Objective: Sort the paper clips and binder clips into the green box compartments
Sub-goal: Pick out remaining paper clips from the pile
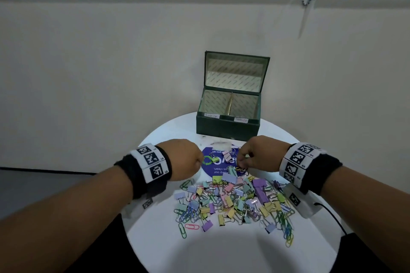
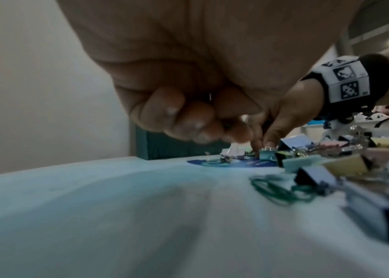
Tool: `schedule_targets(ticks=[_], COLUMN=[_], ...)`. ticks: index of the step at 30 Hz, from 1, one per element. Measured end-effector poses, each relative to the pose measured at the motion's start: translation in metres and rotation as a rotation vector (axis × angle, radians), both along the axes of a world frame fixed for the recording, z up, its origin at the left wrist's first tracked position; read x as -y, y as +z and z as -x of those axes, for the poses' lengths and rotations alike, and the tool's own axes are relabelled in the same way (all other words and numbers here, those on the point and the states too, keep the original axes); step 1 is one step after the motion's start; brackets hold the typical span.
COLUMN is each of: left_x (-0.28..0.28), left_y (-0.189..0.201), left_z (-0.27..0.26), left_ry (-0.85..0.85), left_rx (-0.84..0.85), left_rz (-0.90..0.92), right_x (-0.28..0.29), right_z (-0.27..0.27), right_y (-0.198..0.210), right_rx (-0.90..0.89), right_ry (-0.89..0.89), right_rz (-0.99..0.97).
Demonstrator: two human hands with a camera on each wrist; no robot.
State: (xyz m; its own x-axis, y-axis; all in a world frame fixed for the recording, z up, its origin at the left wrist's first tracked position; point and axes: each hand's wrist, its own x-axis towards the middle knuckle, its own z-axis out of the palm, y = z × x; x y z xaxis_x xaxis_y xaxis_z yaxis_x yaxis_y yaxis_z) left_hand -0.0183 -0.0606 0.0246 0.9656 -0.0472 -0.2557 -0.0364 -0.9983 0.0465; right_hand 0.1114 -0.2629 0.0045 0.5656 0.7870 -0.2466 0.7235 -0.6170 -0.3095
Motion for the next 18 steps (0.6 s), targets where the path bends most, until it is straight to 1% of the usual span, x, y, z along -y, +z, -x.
schedule_targets(ticks=[2, 4, 6, 9, 14, 16, 18], left_x=[-0.012, -0.022, -0.027, -0.023, 0.002, 0.005, 0.000], left_y=[0.003, 0.007, 0.004, -0.005, -0.012, -0.011, -0.009], left_z=[0.001, 0.006, 0.015, 0.024, 0.024, 0.022, 0.018], left_ry=[0.059, 0.092, 0.101, 0.078, -0.137, -0.138, -0.094], left_rx=[-0.041, -0.130, -0.192, -0.150, -0.097, -0.084, -0.104], left_rz=[0.030, 0.066, 0.054, -0.033, -0.330, -0.365, -0.353], right_x=[0.000, -0.001, -0.002, -0.006, -0.011, -0.013, -0.013], right_z=[0.000, 0.000, 0.000, 0.002, 0.007, 0.005, 0.001], right_y=[0.000, 0.000, 0.000, -0.001, -0.003, 0.001, 0.007], right_rx=[0.015, 0.027, 0.050, 0.107, 0.123, 0.120, 0.101], right_ry=[0.001, 0.007, 0.018, 0.068, 0.081, 0.088, 0.092], right_rz=[0.012, 0.032, 0.052, 0.073, 0.188, 0.213, 0.157])
